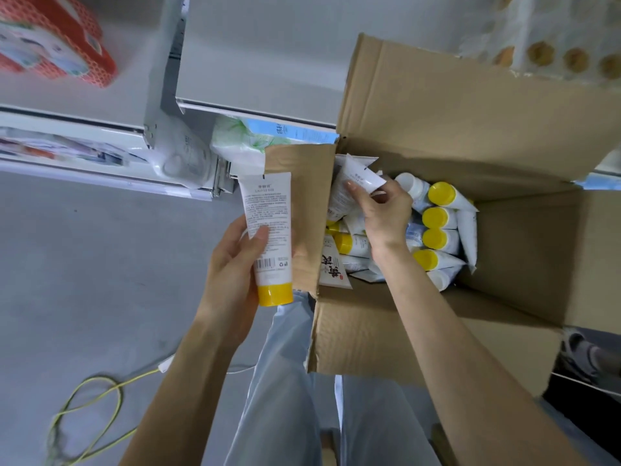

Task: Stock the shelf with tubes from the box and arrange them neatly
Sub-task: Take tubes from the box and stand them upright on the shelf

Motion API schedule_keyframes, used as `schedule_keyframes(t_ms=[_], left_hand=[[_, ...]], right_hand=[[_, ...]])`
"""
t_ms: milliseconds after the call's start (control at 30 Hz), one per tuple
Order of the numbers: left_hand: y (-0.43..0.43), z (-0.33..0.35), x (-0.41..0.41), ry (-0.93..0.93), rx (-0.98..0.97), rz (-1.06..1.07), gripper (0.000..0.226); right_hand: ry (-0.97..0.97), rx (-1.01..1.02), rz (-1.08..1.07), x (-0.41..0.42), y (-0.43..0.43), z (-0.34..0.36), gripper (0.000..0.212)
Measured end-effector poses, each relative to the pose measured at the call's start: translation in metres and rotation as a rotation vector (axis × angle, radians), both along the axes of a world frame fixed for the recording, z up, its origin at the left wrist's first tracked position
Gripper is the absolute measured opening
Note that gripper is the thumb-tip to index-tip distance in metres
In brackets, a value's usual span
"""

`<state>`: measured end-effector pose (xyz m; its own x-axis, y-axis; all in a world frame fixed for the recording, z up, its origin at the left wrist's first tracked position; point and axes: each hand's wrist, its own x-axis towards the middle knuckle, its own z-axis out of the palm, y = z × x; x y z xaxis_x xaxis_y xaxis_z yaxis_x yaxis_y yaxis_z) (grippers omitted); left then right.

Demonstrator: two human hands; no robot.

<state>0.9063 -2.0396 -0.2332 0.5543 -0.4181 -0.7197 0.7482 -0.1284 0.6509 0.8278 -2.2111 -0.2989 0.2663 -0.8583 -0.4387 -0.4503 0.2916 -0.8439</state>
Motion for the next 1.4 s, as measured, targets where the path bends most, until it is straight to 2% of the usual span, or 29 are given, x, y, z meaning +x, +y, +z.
schedule_keyframes(t_ms=[133, 367, 467, 633, 767, 867, 1000, 1167, 1400], left_hand=[[0.001, 0.019, -0.003, 0.013, 0.001, 0.017, 0.034], [-0.015, 0.097, -0.012, 0.007, -0.156, -0.051, 0.045], [-0.024, 0.14, -0.018, -0.058, -0.212, -0.12, 0.054], [-0.034, 0.215, -0.028, -0.195, -0.306, -0.312, 0.058], [-0.039, 0.256, -0.033, -0.377, -0.282, -0.481, 0.079], [-0.048, 0.278, -0.037, -0.439, -0.287, -0.501, 0.084], [-0.063, 0.305, -0.043, -0.531, -0.314, -0.551, 0.073], [-0.086, 0.332, -0.046, -0.564, -0.342, -0.525, 0.082], [-0.129, 0.363, -0.049, -0.553, -0.423, -0.443, 0.077]], right_hand=[[-0.12, 0.053, -0.002, -0.014, -0.003, 0.046, 0.007], [-0.274, 0.2, -0.102, -0.048, -0.009, 0.166, 0.022], [-0.336, 0.243, -0.164, -0.053, -0.006, 0.224, 0.018], [-0.325, 0.217, -0.128, -0.051, 0.008, 0.303, 0.029], [-0.353, 0.188, -0.148, -0.052, 0.009, 0.35, 0.023], [-0.369, 0.161, -0.133, -0.056, 0.005, 0.378, 0.022], [-0.379, 0.098, -0.12, -0.064, -0.002, 0.408, 0.021], [-0.455, 0.105, -0.095, -0.075, -0.018, 0.437, 0.017], [-0.632, 0.161, 0.132, -0.086, -0.041, 0.455, 0.023]])
